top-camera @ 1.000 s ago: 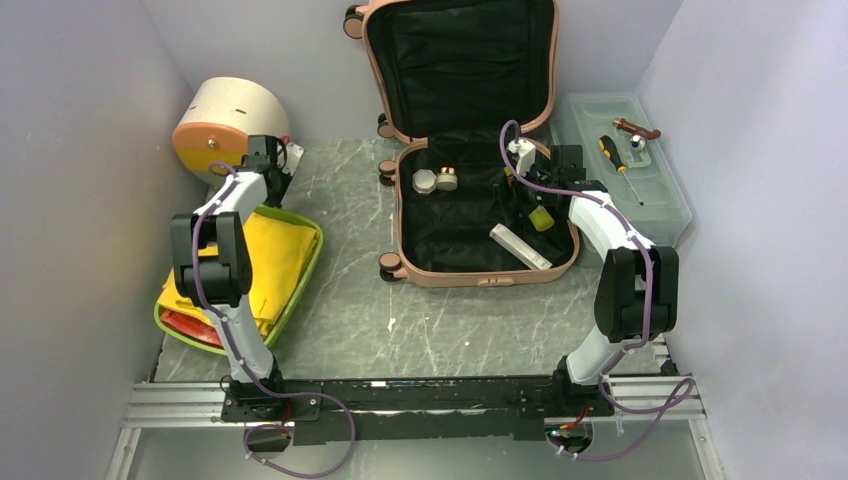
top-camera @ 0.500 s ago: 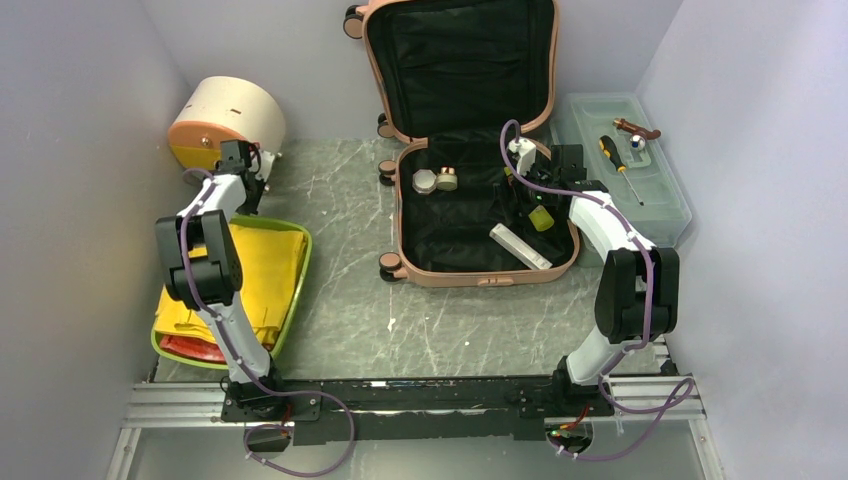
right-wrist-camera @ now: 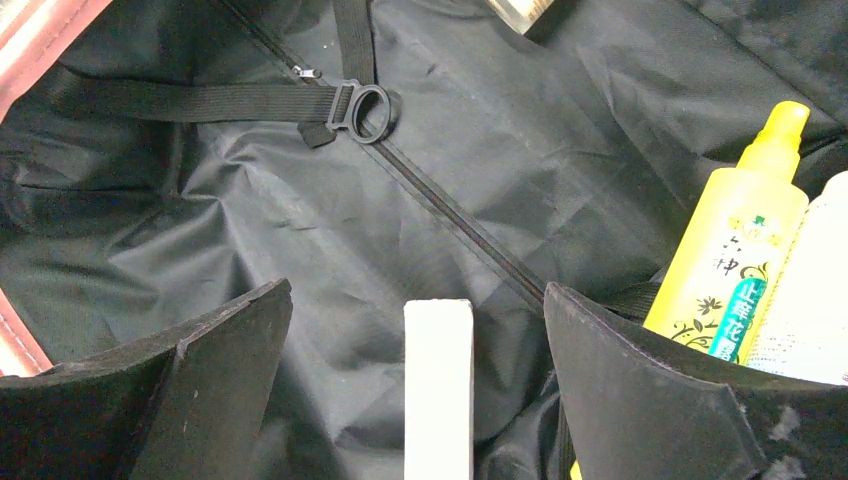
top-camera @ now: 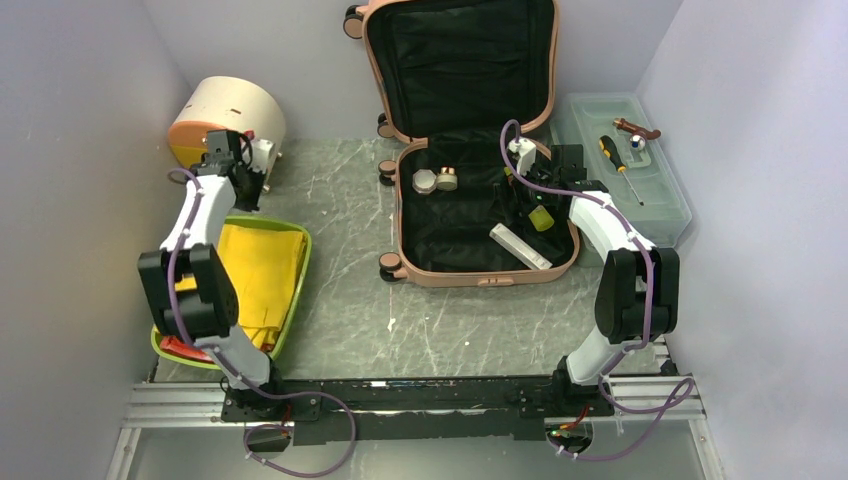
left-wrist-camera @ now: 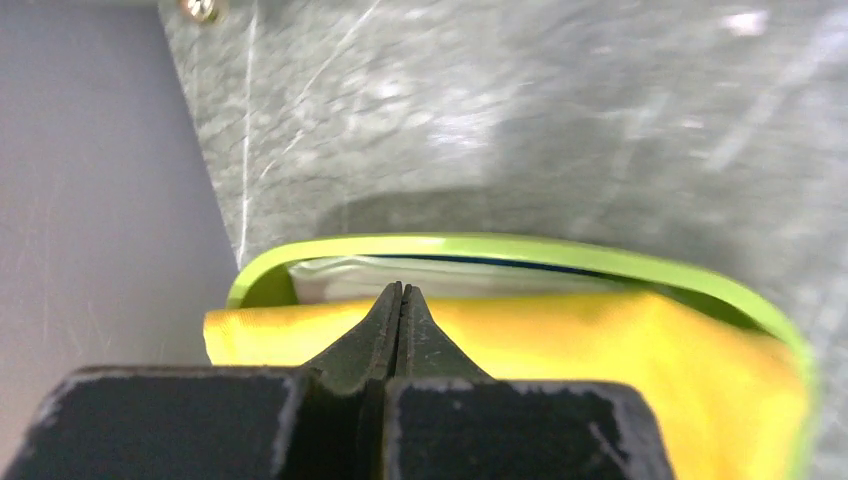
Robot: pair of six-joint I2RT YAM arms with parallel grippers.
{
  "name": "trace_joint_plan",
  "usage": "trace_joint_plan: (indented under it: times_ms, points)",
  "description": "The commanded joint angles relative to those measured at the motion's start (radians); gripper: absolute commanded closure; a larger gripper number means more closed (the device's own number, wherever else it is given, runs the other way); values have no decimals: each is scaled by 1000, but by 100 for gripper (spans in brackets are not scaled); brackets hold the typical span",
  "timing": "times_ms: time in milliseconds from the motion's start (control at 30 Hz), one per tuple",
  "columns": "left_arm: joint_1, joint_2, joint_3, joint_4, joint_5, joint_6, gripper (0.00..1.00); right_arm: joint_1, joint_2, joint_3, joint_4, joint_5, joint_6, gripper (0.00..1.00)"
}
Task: Open, take out, and arrange the luggage
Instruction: Move the bin to the corner of the board.
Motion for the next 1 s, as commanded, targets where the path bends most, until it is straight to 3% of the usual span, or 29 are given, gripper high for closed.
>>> trace_joint_plan:
  times_ms: [0,167,333,967]
  points:
    - [-137,-183,-35,-85,172,12,100,0,-36,0,33,-19,8,0]
    - [-317,-237,-75,-181,233,25,100,-1,-48,-2,34,-15,9,0]
    - [-405,-202,-109,-266,198,9,100,0,-55,-3,35,-20,10,0]
    - [-433,-186,-282,-357,-21,53,100,-2,-64,-5,37,-17,13,0]
